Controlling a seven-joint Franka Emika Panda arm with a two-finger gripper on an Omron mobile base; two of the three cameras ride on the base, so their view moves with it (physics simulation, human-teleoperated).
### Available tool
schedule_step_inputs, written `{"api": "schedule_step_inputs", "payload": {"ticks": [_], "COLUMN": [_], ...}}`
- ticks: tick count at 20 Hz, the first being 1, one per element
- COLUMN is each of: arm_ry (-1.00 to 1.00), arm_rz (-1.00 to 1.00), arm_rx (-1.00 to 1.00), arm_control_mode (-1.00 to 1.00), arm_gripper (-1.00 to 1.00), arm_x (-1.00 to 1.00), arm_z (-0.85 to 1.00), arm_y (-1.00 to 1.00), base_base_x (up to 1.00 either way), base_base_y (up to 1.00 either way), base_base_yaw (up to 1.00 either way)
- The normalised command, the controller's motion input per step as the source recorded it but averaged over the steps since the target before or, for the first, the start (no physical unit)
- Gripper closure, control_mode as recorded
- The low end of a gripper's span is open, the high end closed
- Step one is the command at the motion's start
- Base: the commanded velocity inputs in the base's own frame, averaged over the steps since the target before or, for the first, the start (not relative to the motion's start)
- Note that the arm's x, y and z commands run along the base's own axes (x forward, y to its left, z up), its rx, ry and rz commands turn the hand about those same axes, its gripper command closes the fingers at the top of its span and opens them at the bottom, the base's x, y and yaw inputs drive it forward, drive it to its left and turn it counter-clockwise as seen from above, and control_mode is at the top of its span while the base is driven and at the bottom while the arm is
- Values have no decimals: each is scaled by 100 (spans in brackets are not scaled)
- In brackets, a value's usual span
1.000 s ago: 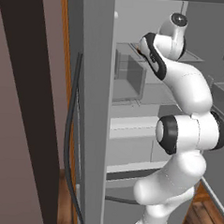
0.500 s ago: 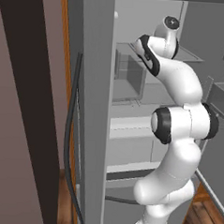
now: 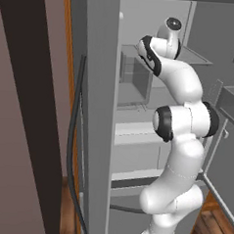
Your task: Pick the orange and banana from the fridge and place them inside the tupperware on the counter.
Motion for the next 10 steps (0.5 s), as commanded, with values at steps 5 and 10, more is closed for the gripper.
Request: {"api": "schedule_step_inputs", "payload": {"ticks": [5, 10], "arm_ry": [0, 0], "arm_rz": [0, 0], "arm_rx": [0, 0], "arm_control_mode": [-100, -100], "arm_gripper": [-100, 100], "arm_x": [31, 23], "arm_z": [-11, -24], "arm_y": [0, 0], "base_base_x": [0, 0], "base_base_y": [0, 0], "base_base_yaw": [0, 0]}}
